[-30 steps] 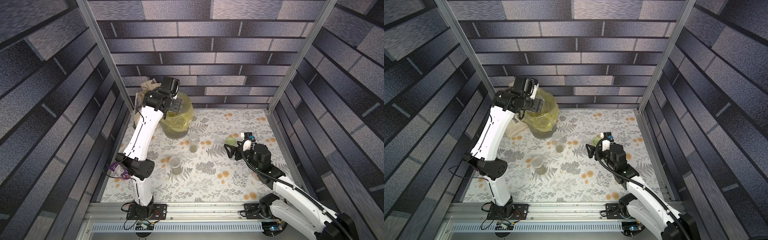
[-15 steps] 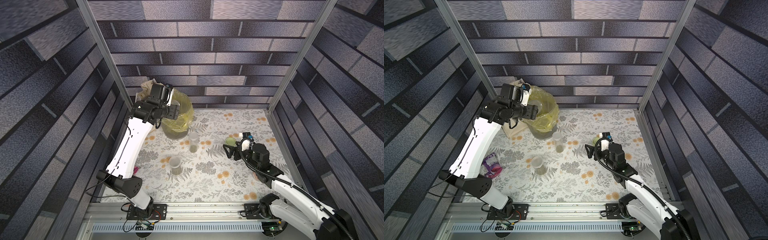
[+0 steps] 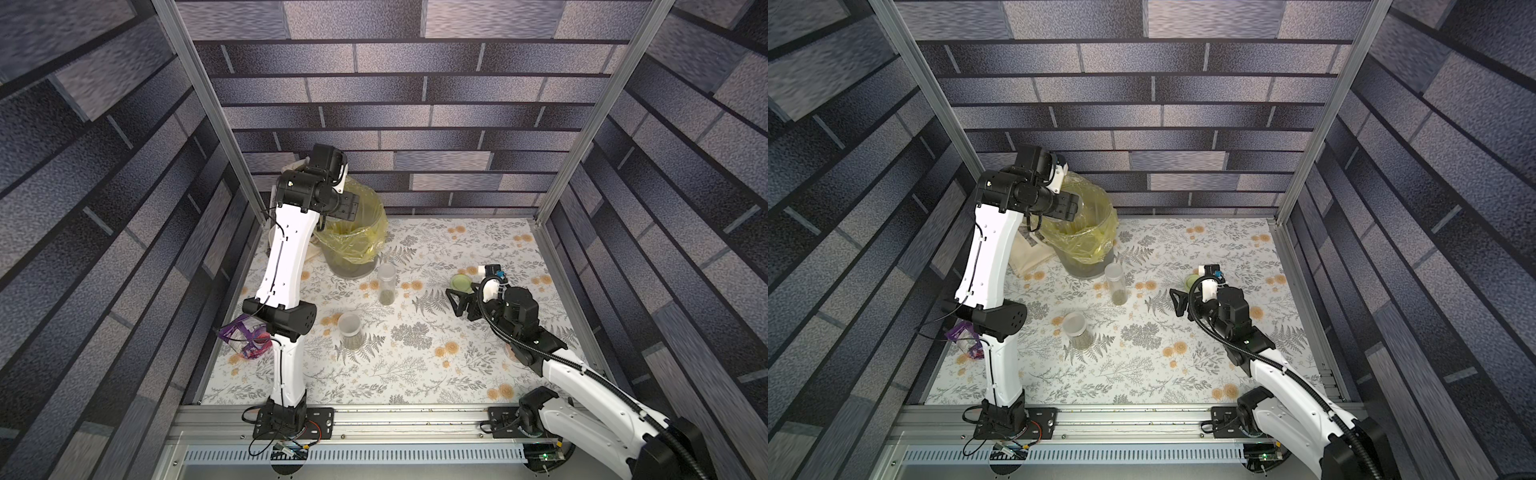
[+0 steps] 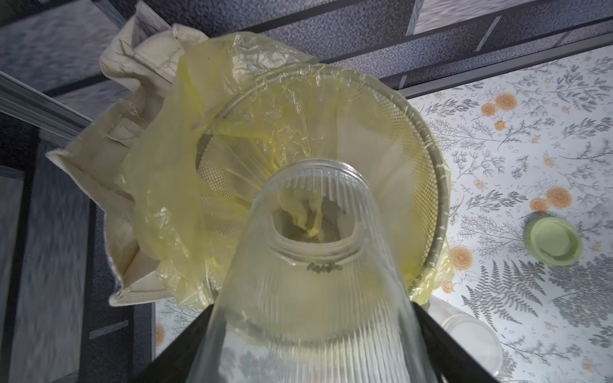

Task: Empty moldy mung beans from jars
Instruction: Pour the moldy mung beans from the jar into the trash bin.

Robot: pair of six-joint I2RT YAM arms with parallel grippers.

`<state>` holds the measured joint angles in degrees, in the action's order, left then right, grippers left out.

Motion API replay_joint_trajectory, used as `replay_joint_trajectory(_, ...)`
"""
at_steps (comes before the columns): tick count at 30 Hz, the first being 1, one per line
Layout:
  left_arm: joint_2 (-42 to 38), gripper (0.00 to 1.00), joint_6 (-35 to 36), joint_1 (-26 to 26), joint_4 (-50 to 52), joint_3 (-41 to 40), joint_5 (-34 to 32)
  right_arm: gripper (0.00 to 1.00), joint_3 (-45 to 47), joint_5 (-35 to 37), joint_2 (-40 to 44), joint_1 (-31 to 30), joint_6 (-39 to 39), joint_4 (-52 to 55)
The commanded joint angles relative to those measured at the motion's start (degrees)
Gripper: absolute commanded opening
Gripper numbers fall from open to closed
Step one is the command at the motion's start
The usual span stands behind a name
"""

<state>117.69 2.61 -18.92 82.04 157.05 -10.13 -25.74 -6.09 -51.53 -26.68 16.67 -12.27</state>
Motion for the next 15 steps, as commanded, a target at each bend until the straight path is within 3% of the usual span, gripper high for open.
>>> replay_joint_trajectory(1,-4.88,0.52,7.38,-4.06,-6.45,-4.97,-15.23,1.00,0.62,-0.33,0.37,-0.20,0.21,-1.19)
replay_joint_trajectory(3,-7.50,0.53,10.21,-5.23,-11.66,-9.62,-19.03,1.00,0.68,-0.13,0.70,-0.25,0.00,-1.05)
replay_joint_trajectory(5,-8.11,0.54,10.45,-4.46,-13.06,-10.00,-17.99,1.00,0.70,-0.07,0.95,-0.29,-0.10,-0.74)
replay_joint_trajectory(7,-5.75,0.54,3.21,0.16,-7.82,-3.41,-6.74,1.00,0.73,0.01,1.29,-0.22,-0.23,-0.56)
replay_joint_trajectory(9,-2.22,0.53,-6.51,8.61,-1.89,4.85,13.84,1.00,0.69,0.23,1.70,-0.21,-0.32,-0.34)
replay_joint_trajectory(10,-2.12,0.52,-7.87,9.98,-1.35,5.12,15.78,1.00,0.70,0.37,1.95,-0.20,-0.47,-0.15)
replay_joint_trajectory(11,-2.88,0.52,-6.06,8.89,-1.88,3.61,11.45,1.00,0.83,0.63,2.16,-0.14,-0.56,-0.09)
replay_joint_trajectory(13,-3.17,0.53,1.99,3.17,-2.17,1.63,-4.30,1.00,0.87,1.06,2.46,-0.20,-0.72,0.14)
replay_joint_trajectory(14,-3.86,0.53,5.94,0.22,-3.93,-1.77,-12.51,1.00,0.79,1.14,2.49,-0.21,-0.77,0.14)
replay_joint_trajectory(15,-5.18,0.54,8.25,-1.27,-6.68,-6.35,-16.39,1.00,0.78,1.29,2.48,-0.14,-0.85,0.08)
